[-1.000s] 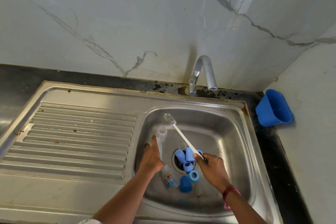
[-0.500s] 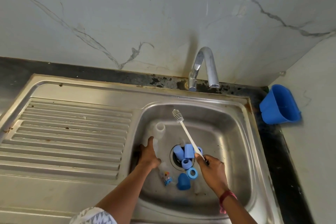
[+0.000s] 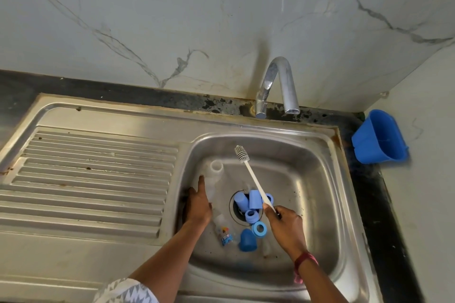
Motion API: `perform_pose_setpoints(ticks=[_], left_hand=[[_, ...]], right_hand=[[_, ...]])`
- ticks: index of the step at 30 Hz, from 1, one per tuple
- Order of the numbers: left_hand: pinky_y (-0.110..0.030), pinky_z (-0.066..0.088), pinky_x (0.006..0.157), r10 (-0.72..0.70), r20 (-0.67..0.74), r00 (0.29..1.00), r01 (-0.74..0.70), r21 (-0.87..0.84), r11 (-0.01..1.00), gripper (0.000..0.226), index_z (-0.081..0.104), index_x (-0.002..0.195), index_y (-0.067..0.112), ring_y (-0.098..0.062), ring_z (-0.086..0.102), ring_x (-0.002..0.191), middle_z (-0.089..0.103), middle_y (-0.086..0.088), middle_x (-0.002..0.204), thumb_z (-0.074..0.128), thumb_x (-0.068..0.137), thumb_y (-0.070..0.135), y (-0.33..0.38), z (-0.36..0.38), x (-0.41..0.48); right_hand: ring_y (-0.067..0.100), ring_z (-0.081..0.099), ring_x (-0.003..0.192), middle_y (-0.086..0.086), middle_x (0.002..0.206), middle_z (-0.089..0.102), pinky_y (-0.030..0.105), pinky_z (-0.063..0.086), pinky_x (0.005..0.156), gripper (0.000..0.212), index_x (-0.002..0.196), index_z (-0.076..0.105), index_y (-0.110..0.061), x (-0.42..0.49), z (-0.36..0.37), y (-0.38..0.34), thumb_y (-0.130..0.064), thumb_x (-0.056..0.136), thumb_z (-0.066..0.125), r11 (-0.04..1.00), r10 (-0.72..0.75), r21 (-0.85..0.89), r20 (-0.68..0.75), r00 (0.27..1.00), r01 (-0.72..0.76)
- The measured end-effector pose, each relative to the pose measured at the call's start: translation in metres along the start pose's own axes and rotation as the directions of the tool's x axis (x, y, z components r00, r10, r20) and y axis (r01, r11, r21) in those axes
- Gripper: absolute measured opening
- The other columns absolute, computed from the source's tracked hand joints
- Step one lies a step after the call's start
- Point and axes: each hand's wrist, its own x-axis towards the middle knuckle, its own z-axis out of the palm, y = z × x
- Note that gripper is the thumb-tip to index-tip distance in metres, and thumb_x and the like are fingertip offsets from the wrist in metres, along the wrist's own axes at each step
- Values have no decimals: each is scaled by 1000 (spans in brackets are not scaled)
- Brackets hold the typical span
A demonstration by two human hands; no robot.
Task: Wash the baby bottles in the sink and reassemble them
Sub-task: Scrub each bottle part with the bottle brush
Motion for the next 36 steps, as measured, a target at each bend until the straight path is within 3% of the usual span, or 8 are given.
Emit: perform_pose_setpoints(ticks=[8,10,13,16,19,25,30,36], left_hand=[[-31,54,86,9,-20,1000,-7,82,997,92,-4,157,26,-23,60,106,44,-15,132,63,94,32,2,-4,-12],[-33,56,85,-21,-67,998,21,3,1000,86,10,155,22,-25,61,106,48,-14,127,67,91,29,4,-7,-21],[-33,53,71,-139,-150,979,106,-210,972,58,37,130,11,-29,64,99,57,-13,114,73,85,22,13,-10,-41],[-31,54,64,-320,87,944,322,-464,825,50,48,115,5,-27,66,88,63,-10,105,76,80,26,22,-3,-52],[-35,62,60,-297,310,903,416,-461,784,50,56,107,6,-21,65,75,66,-8,95,76,73,38,28,7,-62],[-31,54,74,-277,319,906,391,-384,836,75,42,122,6,-26,62,101,61,-10,117,86,70,36,36,22,-69],[-29,54,76,-291,339,895,420,-416,807,69,42,122,5,-21,55,85,58,-8,106,85,72,24,41,24,-68],[-28,49,71,-188,369,910,349,-441,827,78,45,123,10,-20,57,92,57,-4,110,83,67,47,50,9,-65]], right_hand=[[7,31,44,-8,44,39,19,28,47,49,56,43,-16,-10,-2,-1,-41,93,61,1000,3,-13,-2,1000,-3],[7,31,44,-8,45,38,19,27,46,49,56,43,-15,-11,-4,-1,-41,93,60,1000,9,-12,-5,1000,-9],[6,31,43,-8,45,39,21,28,46,48,57,45,-14,-13,-4,1,-42,93,61,1000,16,-4,-3,1000,-16],[7,33,44,-7,45,41,25,31,49,48,58,47,-13,-15,-3,3,-44,92,60,1000,25,-16,6,1000,-25],[10,34,47,-6,46,41,26,32,51,49,58,45,-13,-17,-4,6,-46,92,59,999,30,-33,17,999,-30],[12,33,50,-3,52,41,26,32,50,47,61,46,-13,-19,-13,13,-45,92,60,997,68,-34,21,997,-67],[12,35,51,-2,53,42,25,33,50,46,60,45,-13,-18,-19,12,-42,94,60,997,78,-21,33,996,-78],[13,35,51,-2,53,42,21,31,48,47,58,44,-15,-15,-27,0,-39,96,58,998,52,-38,34,998,-51]])
